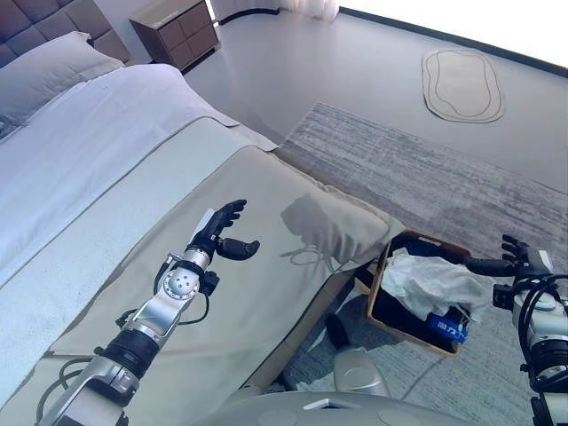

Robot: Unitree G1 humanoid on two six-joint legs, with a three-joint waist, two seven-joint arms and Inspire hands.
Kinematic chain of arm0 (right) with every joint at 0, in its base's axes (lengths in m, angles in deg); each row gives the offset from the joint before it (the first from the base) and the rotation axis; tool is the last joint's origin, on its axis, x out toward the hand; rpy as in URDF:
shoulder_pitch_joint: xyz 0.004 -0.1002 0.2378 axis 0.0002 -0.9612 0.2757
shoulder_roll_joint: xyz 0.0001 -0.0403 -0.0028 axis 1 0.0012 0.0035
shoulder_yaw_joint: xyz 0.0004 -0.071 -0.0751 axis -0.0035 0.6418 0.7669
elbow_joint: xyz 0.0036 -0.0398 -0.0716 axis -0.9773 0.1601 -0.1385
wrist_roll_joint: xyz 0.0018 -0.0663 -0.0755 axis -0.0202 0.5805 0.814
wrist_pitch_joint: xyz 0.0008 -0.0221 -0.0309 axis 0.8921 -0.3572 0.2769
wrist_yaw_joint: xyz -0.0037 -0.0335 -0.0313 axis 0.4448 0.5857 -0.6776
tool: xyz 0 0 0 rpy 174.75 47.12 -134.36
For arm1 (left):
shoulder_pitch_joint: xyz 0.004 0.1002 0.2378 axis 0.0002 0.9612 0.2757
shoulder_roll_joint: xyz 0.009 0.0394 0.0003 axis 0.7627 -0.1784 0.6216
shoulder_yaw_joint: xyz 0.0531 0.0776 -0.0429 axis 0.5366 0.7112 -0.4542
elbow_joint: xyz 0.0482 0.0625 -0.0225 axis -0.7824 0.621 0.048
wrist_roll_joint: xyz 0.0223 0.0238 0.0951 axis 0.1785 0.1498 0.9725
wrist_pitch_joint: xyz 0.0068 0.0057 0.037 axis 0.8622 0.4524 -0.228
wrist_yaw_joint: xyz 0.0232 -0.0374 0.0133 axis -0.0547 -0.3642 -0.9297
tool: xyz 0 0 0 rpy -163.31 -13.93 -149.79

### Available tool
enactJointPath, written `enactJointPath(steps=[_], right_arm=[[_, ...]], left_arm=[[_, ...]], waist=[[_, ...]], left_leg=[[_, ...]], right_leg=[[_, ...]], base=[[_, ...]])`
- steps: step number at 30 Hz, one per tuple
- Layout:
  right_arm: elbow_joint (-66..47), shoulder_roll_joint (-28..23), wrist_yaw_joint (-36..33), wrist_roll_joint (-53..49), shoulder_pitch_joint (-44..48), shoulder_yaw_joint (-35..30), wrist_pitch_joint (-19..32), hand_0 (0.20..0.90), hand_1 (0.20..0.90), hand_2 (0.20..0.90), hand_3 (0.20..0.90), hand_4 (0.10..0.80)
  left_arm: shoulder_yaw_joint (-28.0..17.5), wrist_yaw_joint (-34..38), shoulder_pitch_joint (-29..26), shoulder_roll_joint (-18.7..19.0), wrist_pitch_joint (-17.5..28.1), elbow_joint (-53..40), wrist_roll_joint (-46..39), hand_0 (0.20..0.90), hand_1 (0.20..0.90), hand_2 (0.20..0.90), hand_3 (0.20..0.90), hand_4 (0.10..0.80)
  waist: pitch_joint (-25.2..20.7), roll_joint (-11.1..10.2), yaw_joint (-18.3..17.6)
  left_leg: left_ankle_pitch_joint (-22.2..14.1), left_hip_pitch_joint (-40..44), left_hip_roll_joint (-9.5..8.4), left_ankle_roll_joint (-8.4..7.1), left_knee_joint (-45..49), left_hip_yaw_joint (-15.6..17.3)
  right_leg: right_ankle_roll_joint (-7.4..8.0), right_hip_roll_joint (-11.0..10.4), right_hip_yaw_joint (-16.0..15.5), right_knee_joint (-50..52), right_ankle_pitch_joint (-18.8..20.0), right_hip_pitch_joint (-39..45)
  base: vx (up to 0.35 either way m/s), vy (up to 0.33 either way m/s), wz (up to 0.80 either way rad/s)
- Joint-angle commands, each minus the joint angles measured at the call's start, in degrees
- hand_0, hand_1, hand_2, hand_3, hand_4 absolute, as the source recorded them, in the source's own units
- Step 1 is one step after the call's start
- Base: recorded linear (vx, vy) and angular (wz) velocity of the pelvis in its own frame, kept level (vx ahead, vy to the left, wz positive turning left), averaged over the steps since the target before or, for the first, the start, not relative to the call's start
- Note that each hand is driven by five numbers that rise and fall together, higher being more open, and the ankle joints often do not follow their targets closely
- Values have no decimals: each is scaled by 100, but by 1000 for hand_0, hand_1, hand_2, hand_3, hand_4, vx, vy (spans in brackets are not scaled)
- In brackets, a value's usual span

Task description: Pick up the clothes from the bed and place them into the basket

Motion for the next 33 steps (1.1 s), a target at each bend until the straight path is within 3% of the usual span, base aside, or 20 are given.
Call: enactJointPath(steps=[1,11,17,22,30,33], right_arm=[[-152,-299,-108,225,264,-184,501,900,900,900,900,800],[-456,-98,98,351,386,115,603,900,900,900,900,800],[-632,431,137,245,362,520,764,900,900,900,900,800],[-773,956,-46,229,395,899,1058,900,900,900,900,800],[-1212,1651,-438,550,22,1245,1231,900,900,900,900,800],[-1504,1862,-552,586,-238,1308,1204,900,900,900,900,800]], left_arm=[[-275,165,-70,-45,389,-175,179,900,900,900,900,800],[-340,245,66,-178,454,5,134,900,900,900,900,800],[-403,332,245,-379,458,278,170,900,900,900,900,800],[-472,390,414,-503,538,410,188,900,900,900,900,800],[-941,256,974,-626,1266,261,-12,900,900,900,900,800],[-1058,163,1229,-664,1331,98,25,900,900,900,900,800]], waist=[[-326,-31,144],[-519,-167,308],[-621,-270,506],[-589,-312,824],[-548,-364,1155],[-544,-387,1247]], left_leg=[[-830,231,-82,353,487,-604],[-804,345,3,287,479,-640],[-717,398,-12,282,404,-803],[-598,358,-80,286,228,-1147],[-527,338,-91,290,205,-1505],[-525,264,-67,285,276,-1610]], right_leg=[[-21,371,-371,107,-270,269],[-59,312,-632,104,-328,466],[-87,260,-833,116,-367,603],[-104,174,-1129,119,-415,685],[-165,51,-1479,235,-588,825],[-177,11,-1607,309,-667,838]], base=[[0,0,0],[30,23,3],[43,28,15],[-13,28,27],[31,14,31],[59,12,37]])
